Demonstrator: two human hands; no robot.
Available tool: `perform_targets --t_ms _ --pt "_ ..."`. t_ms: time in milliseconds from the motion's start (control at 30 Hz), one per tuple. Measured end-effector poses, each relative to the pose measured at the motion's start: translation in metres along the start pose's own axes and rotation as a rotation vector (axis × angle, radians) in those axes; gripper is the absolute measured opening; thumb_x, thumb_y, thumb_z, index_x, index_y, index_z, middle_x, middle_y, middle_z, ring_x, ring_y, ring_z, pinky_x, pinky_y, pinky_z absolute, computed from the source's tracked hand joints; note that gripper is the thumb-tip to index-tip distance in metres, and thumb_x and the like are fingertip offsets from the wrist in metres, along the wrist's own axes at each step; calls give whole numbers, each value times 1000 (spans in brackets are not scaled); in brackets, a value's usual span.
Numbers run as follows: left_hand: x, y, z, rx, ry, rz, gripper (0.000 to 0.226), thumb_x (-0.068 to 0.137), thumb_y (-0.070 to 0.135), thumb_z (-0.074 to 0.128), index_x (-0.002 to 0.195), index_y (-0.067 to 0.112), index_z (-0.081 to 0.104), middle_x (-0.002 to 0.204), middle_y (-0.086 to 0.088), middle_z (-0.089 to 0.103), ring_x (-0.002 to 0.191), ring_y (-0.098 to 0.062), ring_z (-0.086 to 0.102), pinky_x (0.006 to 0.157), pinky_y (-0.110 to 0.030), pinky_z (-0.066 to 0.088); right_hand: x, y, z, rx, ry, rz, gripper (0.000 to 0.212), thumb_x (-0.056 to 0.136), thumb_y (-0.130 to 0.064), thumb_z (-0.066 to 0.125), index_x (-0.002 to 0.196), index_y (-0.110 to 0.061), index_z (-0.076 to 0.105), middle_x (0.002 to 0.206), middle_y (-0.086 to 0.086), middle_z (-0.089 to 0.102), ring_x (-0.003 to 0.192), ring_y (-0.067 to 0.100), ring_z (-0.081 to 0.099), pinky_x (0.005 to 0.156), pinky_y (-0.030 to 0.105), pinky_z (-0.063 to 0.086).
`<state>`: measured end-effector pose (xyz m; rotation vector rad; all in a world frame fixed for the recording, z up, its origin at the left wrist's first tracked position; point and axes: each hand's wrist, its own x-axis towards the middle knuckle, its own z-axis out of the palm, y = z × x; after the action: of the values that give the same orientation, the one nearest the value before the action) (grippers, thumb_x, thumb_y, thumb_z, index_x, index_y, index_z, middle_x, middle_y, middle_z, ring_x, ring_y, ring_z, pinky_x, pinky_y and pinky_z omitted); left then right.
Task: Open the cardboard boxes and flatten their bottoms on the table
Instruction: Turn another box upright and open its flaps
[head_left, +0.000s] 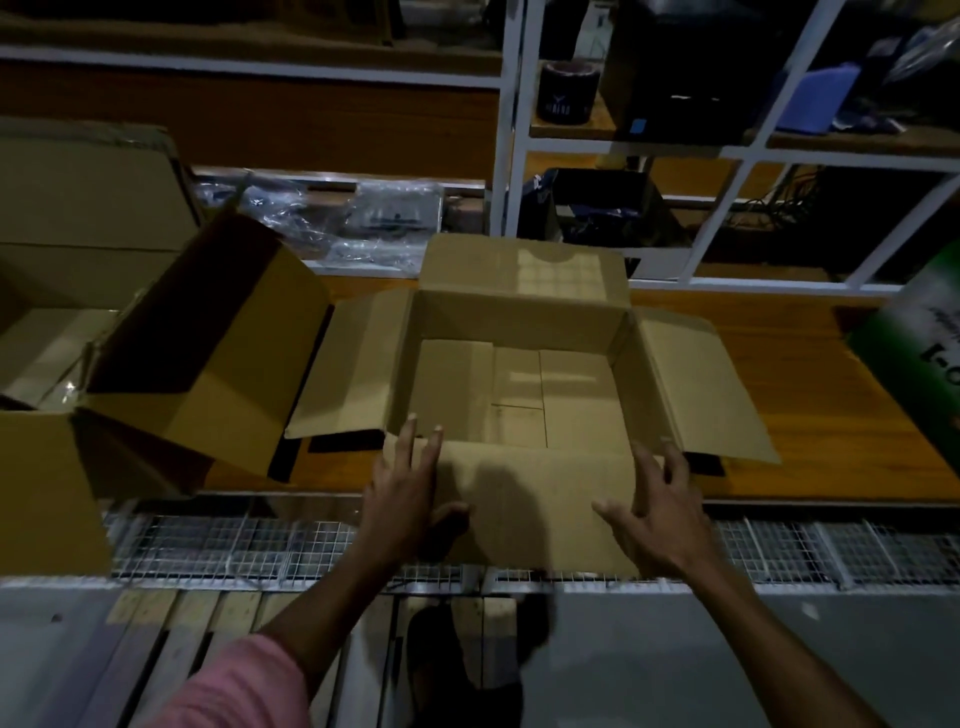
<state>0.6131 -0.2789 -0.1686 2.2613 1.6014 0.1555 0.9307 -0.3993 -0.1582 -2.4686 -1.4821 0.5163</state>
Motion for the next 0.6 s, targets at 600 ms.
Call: perform_targets --t_ms 600 --pt "11 20 -54 -8 191 162 116 63 47 90 151 34 16 158 -3 8 139 -50 14 104 -70 40 15 -11 -48 186 289 -153 80 59 -52 91 126 -24 58 119 5 43 115 33 45 88 52 51"
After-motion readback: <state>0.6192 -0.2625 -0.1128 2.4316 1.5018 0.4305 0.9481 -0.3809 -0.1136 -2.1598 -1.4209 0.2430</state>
